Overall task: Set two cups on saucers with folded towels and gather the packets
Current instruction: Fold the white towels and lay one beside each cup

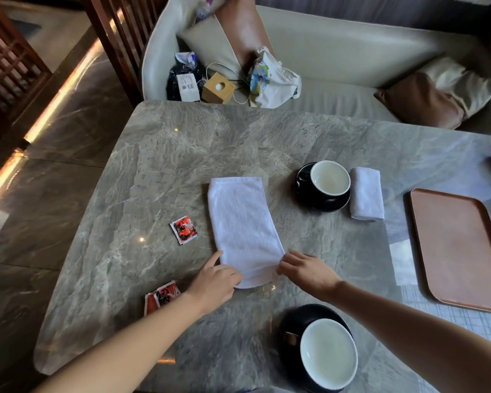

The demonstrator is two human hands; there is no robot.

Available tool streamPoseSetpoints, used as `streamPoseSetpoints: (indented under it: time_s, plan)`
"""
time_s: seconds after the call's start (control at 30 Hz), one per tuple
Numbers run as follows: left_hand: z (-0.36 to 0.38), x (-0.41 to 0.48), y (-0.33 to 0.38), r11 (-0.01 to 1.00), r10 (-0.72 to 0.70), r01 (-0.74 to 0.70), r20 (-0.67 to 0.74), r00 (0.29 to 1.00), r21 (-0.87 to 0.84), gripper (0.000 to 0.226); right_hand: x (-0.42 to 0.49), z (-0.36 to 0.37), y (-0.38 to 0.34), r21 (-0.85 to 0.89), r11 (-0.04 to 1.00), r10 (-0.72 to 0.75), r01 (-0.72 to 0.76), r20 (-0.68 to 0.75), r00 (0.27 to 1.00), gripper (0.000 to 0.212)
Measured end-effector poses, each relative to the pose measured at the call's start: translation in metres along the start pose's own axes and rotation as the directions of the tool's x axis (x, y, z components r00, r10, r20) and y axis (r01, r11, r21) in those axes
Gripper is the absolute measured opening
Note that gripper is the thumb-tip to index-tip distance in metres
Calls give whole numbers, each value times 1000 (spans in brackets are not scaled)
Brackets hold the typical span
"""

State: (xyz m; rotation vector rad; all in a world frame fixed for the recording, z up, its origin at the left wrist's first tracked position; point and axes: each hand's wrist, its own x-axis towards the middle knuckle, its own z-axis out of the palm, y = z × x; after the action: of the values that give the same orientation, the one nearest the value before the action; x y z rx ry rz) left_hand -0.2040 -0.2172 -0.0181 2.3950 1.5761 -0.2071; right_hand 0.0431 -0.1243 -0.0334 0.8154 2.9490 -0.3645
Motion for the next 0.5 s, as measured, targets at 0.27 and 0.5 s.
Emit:
streamPoseSetpoints:
  time_s: [0.27, 0.5]
  plan:
    - [18, 2, -1, 870, -303, 280, 8, 953, -407, 6, 1, 3, -7, 69, 992, 106, -105, -15, 994, 17]
    - [16, -9, -10, 543, -526, 337, 2, 850, -769, 15, 9, -3, -14, 277, 934, 251, -225, -64, 966, 20]
